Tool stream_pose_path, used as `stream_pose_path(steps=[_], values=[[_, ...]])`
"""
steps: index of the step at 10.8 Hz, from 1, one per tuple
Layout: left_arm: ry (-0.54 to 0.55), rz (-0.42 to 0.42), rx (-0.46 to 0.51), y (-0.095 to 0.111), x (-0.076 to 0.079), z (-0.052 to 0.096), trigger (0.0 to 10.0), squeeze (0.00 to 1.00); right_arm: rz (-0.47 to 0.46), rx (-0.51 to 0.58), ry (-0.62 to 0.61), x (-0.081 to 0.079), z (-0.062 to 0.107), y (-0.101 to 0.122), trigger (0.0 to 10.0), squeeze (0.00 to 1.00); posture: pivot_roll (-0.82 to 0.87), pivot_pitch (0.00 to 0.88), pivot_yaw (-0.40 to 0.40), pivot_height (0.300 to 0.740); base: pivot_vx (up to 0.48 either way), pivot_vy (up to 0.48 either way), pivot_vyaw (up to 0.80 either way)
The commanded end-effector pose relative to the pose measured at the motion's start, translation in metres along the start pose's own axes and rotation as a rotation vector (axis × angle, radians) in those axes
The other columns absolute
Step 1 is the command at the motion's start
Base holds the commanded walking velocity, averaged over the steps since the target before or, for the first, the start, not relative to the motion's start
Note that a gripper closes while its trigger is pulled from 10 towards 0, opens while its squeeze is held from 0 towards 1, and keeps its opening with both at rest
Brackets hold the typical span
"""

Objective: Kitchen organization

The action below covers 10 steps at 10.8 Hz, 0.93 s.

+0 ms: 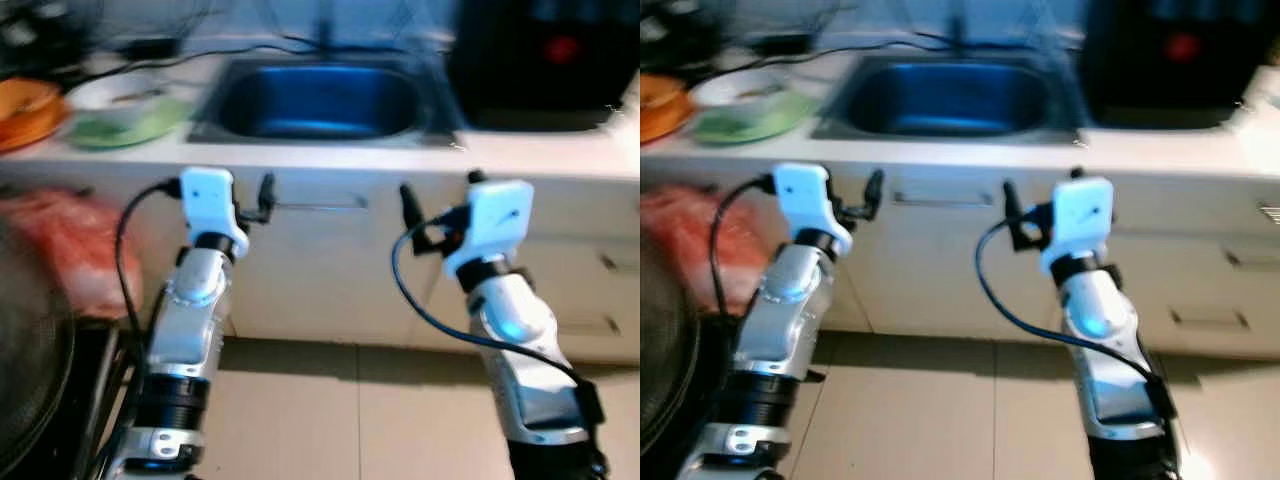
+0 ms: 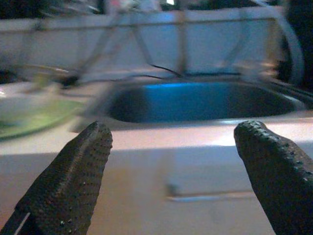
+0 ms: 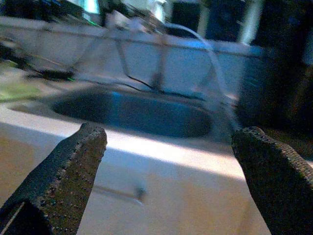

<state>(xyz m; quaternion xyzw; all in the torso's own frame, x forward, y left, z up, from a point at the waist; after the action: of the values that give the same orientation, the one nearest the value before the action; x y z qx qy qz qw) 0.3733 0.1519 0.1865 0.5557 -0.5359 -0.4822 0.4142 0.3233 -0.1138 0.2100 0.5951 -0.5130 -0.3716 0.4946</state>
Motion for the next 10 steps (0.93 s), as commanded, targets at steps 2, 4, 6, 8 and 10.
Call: stream_pose_path(steps=[2, 4, 6, 8, 10], values=[[0.011, -0.013, 0.024, 0.0082, -0.0021, 0.0003, 10.0, 0.00, 0.018, 0.038, 0.017, -0.0025, 0.0020, 0.0124, 10.0, 0.00, -0.01, 0.000, 0.039, 0.740, 0.317, 0.000, 0.00], [0.015, -0.015, 0.014, 0.0065, -0.0035, 0.0003, 10.0, 0.00, 0.017, 0.029, 0.014, -0.0026, 0.0031, 0.0096, 10.0, 0.00, 0.00, 0.000, 0.043, 0.740, 0.364, 0.000, 0.00], [0.020, -0.009, 0.008, 0.0062, -0.0048, 0.0007, 10.0, 0.00, 0.017, 0.022, 0.016, -0.0039, 0.0043, 0.0084, 10.0, 0.00, 0.00, 0.000, 0.045, 0.740, 0.379, 0.142, 0.00], [0.018, -0.009, 0.006, 0.0063, -0.0046, 0.0006, 10.0, 0.00, 0.018, 0.023, 0.015, -0.0032, 0.0042, 0.0086, 10.0, 0.00, 0.00, 0.000, 0.046, 0.740, 0.354, 0.324, 0.00], [0.016, -0.005, -0.001, 0.0050, -0.0043, 0.0005, 10.0, 0.00, 0.019, 0.018, 0.014, -0.0029, 0.0046, 0.0073, 10.0, 0.00, 0.00, 0.000, 0.047, 0.740, 0.349, 0.330, 0.00]])
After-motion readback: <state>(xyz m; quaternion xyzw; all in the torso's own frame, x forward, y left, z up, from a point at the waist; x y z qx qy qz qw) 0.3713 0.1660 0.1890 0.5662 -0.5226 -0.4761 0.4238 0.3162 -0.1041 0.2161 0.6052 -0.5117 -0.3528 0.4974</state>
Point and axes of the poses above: a point about 5 cm out from each wrist's last joint towards the gripper, its own z axis pointing back from the gripper into the wrist, its own y axis along the axis of the wrist's last joint, x = y × z, the point moved 4 cm from there along -z, pointing out of the wrist towards the gripper, and after that the axes turned 3 degrees about -z, right-handed, at the moved point
